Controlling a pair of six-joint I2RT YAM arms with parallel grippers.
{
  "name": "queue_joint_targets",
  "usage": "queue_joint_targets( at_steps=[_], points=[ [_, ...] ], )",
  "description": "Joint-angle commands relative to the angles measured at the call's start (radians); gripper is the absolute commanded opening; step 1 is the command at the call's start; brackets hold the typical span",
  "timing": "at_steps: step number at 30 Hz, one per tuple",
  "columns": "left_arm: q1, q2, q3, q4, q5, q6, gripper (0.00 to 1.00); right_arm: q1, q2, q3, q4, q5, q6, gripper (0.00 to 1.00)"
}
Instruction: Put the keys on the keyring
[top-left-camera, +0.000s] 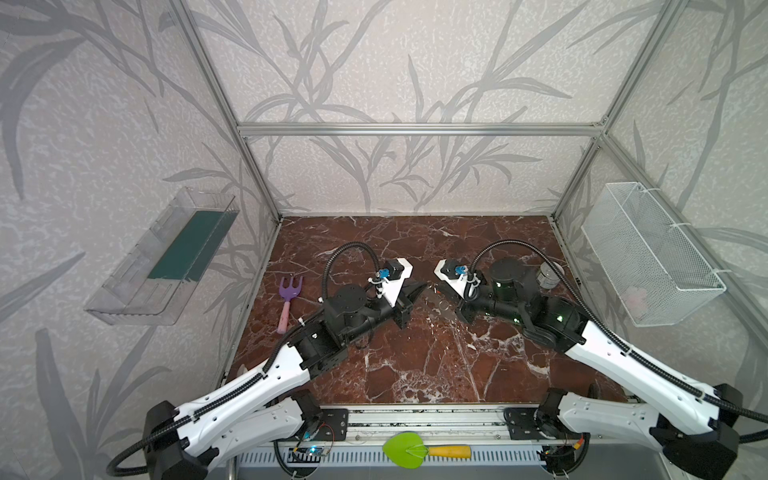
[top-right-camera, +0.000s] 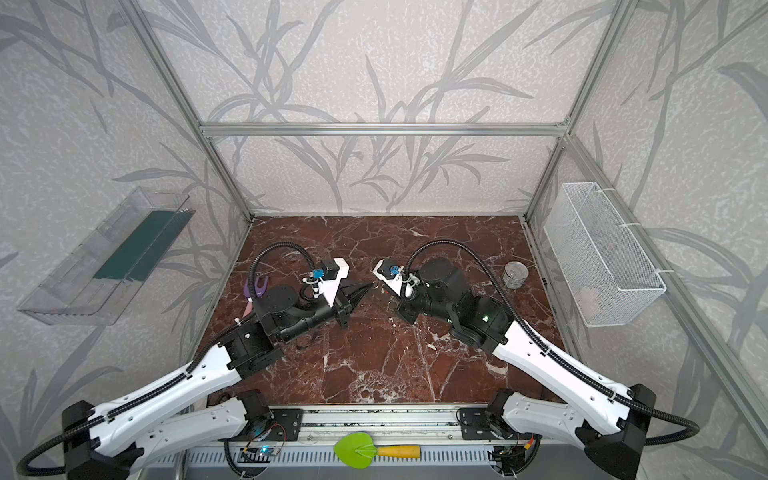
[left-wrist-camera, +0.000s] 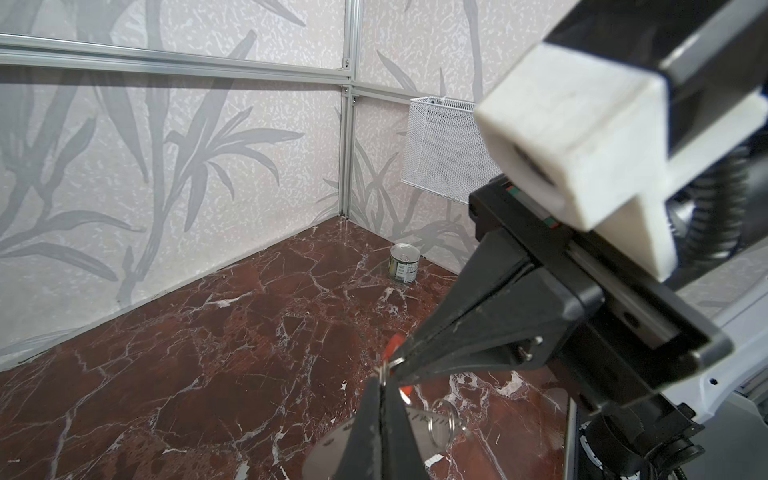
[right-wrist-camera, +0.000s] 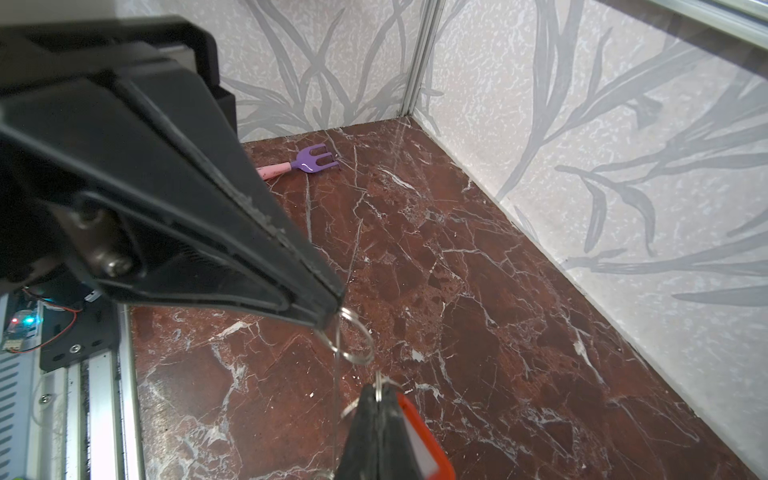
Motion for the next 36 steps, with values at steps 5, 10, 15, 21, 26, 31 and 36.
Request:
queue_joint_targets(
  at_steps=[5, 10, 15, 21, 26, 31, 36],
  points=[
    [0.004, 0.008, 0.044, -0.017, 0.024, -0.042, 0.00, 0.015, -0.010, -0.018, 0.048, 0.064, -0.015, 0.00],
    [0.004, 0.010, 0.036, -0.003, 0.015, -0.040, 0.00, 0.015, -0.016, -0.018, 0.052, 0.075, -0.011, 0.00],
    [0.004, 0.021, 0.017, 0.016, -0.031, -0.034, 0.00, 0.014, 0.021, 0.003, -0.001, 0.122, 0.016, 0.00],
    [0.005, 0.031, -0.023, 0.052, -0.047, -0.033, 0.00, -0.001, 0.030, -0.078, 0.034, 0.106, 0.106, 0.00],
    [0.011, 0.037, -0.049, 0.073, -0.055, -0.043, 0.00, -0.018, 0.026, -0.149, 0.074, 0.108, 0.189, 0.00],
    [0.023, 0.046, -0.073, 0.089, -0.064, -0.055, 0.00, -0.049, 0.033, -0.243, 0.125, 0.092, 0.306, 0.00],
    [0.036, 0.057, -0.095, 0.102, -0.062, -0.073, 0.00, -0.079, 0.059, -0.344, 0.184, 0.070, 0.411, 0.00]
  ],
)
